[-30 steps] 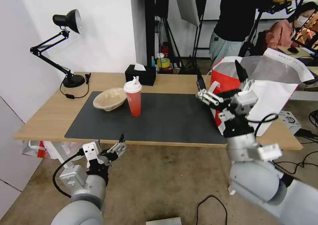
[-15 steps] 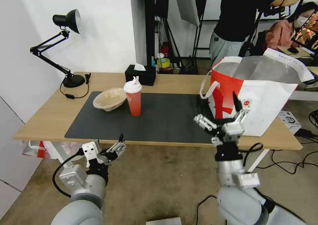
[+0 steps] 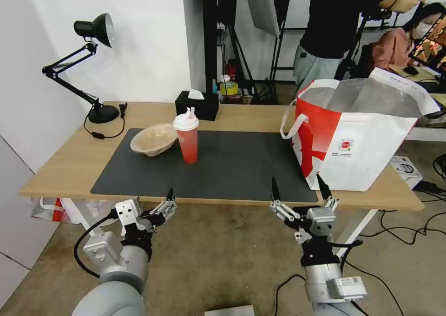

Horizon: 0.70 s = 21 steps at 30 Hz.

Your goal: Pick up the trash from the table and place it into the takeout bag.

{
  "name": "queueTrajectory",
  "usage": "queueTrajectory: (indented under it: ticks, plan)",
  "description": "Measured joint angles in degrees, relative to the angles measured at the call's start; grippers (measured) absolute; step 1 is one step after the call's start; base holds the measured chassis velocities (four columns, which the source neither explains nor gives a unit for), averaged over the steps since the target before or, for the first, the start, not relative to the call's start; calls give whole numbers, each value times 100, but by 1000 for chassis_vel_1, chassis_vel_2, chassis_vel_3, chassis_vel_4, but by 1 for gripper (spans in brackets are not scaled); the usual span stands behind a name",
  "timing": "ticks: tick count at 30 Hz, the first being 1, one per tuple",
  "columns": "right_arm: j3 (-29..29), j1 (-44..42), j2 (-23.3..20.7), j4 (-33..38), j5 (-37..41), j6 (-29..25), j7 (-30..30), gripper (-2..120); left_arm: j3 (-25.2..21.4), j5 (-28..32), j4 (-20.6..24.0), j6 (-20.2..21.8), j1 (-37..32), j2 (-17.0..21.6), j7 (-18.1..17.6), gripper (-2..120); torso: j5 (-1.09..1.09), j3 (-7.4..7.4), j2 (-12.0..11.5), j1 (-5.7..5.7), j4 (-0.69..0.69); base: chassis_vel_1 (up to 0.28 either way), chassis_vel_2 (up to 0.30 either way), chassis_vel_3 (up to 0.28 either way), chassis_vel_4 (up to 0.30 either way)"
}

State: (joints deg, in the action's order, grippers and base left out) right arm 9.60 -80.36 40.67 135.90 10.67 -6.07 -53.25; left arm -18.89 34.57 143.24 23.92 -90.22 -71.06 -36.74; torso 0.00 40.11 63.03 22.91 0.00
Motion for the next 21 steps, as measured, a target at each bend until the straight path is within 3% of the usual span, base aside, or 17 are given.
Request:
queueTrajectory:
  ticks: [21]
  plan:
    - [57, -102, -123, 268, 564, 295, -327, 100, 0, -7, 0, 13, 20, 12, 6, 100, 0, 0, 0, 0, 0, 0, 0, 0, 0]
